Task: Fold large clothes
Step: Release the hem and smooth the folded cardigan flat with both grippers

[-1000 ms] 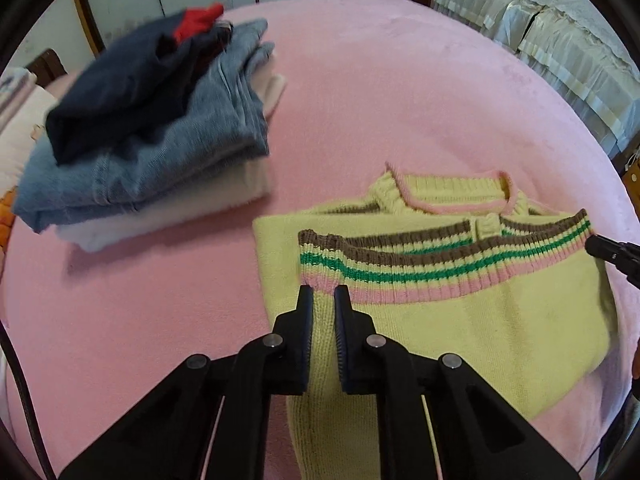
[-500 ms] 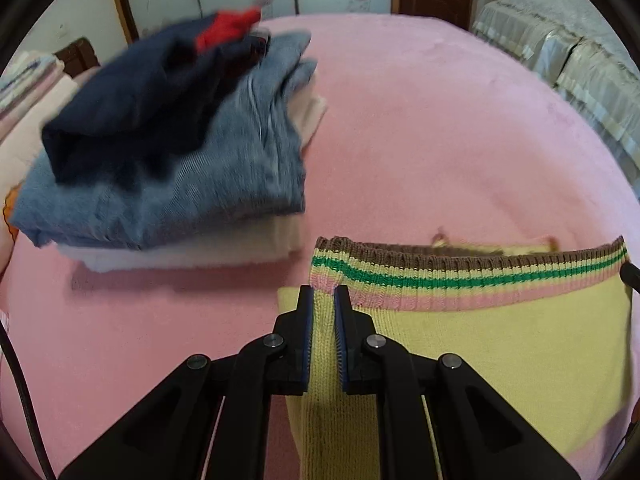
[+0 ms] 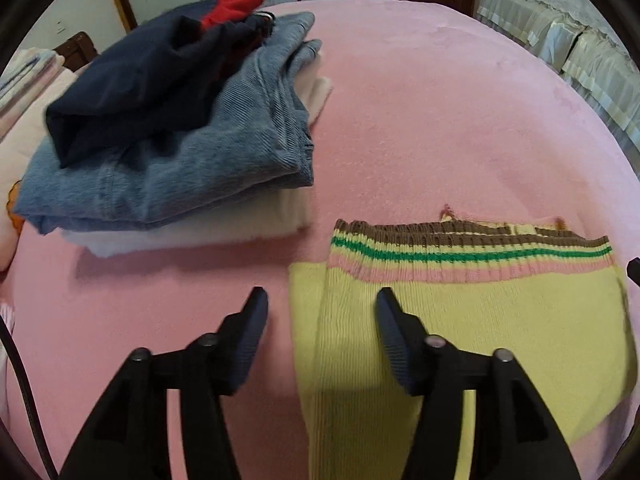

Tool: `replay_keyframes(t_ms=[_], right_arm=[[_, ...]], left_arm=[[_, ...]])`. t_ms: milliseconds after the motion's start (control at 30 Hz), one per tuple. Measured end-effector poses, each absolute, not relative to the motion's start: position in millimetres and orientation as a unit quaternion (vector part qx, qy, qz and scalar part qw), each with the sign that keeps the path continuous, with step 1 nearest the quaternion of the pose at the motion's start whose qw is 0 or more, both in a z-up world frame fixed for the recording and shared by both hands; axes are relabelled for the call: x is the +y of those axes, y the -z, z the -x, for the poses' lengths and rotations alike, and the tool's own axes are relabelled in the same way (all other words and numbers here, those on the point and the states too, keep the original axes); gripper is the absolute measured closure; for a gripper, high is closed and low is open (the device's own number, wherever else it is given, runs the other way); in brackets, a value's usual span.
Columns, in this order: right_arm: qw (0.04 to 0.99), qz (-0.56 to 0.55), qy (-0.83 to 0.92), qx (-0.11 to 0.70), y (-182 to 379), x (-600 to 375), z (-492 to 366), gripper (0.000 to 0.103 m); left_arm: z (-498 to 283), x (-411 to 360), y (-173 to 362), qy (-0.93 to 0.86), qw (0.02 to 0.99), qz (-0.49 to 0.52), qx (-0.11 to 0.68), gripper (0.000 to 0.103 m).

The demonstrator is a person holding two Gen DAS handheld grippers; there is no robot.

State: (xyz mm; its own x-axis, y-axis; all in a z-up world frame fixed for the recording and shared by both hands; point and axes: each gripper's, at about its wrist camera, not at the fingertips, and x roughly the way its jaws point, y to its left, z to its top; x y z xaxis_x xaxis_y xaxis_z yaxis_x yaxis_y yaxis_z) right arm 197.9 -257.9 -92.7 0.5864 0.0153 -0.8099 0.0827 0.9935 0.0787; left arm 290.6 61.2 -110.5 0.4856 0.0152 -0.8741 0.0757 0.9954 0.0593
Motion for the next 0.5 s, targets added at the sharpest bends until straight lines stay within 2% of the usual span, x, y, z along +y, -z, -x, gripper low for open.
replay_keyframes(t_ms=[267, 467, 500], right_arm=[[0.902, -0.066, -0.088, 0.418, 73.6, -174.8, -155.0, 0.089], [0.894, -0.043, -0.099, 0.435, 108.4, -132.1, -145.4, 0.089], [0.894, -0.043, -0.095, 0.435, 112.6, -137.1, -143.8, 0.092]], left_arm=[[-212.5, 24.2, 86.0, 0.063, 0.891, 0.007, 0.449, 0.047], [-202.9, 22.6, 124.2, 0.024, 0.883, 0.043, 0.467, 0.047], [-196.1, 23.2, 127.7, 0.026, 0.881, 0.045, 0.470, 0.047]])
